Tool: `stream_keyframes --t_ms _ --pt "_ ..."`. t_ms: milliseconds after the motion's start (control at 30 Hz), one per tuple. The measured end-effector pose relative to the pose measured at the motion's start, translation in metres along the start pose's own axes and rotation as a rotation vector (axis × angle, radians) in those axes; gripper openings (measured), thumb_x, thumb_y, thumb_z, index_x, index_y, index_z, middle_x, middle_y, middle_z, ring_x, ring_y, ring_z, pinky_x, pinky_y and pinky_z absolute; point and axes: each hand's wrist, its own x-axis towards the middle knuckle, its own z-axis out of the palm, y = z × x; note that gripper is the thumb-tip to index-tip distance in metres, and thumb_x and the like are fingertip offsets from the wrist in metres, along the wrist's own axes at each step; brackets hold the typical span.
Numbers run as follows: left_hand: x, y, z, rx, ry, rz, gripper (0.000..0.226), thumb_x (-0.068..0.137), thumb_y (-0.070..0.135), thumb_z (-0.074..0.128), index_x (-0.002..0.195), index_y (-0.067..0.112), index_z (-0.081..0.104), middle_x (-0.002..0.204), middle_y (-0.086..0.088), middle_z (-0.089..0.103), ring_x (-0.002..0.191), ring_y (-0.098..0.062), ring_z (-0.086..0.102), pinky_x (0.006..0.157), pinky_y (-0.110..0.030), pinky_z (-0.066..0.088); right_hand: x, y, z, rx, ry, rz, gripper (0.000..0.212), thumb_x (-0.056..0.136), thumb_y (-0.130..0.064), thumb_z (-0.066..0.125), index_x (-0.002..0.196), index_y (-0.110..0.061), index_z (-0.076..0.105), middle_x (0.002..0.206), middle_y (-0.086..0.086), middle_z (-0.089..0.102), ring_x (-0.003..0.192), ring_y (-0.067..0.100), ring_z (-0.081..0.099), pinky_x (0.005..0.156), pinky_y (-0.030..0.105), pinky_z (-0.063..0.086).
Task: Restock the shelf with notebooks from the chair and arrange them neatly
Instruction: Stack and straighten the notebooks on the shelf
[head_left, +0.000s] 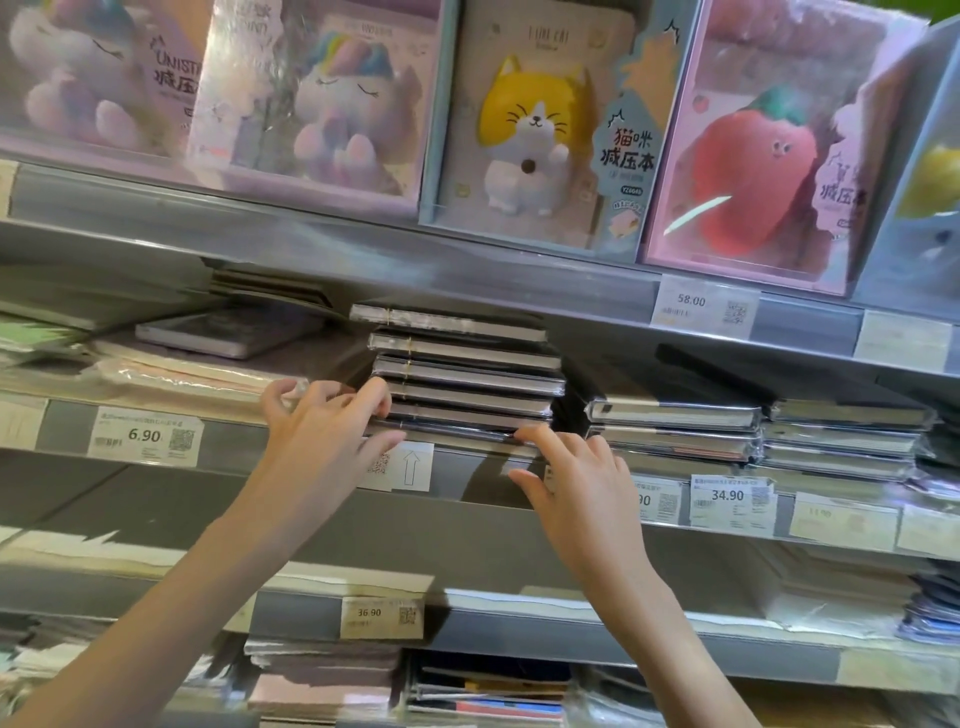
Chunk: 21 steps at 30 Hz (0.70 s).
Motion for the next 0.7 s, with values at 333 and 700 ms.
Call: stream_keyframes --t_ms 333,700 --pt "0.004 0.007 -0.006 -0.017 -0.101 -0.095 0.025 0.088 0.046 0.051 0.091 0.027 0.034 0.066 0.011 0.047 0.086 -0.018 0.056 0.1 -0.043 0.016 0.012 -0.002 -0.008 0.089 0.001 0.028 0.032 0.086 -0.034 0.061 0.111 -0.017 0.052 0.096 0.005 0.065 0.085 0.025 0.059 0.062 0.029 0.041" --pt "0.007 0.007 -0.005 -0.11 -0.097 -0.138 0.028 0.086 0.047 0.054 0.09 0.027 0.035 0.074 0.005 0.06 0.089 -0.018 0.056 0.097 -0.039 0.013 0.002 -0.003 0.003 0.08 0.076 0.045 0.033 0.07 -0.014 0.079 0.099 -0.011 0.062 0.076 0.007 0.063 0.064 0.025 0.058 0.052 0.033 0.049"
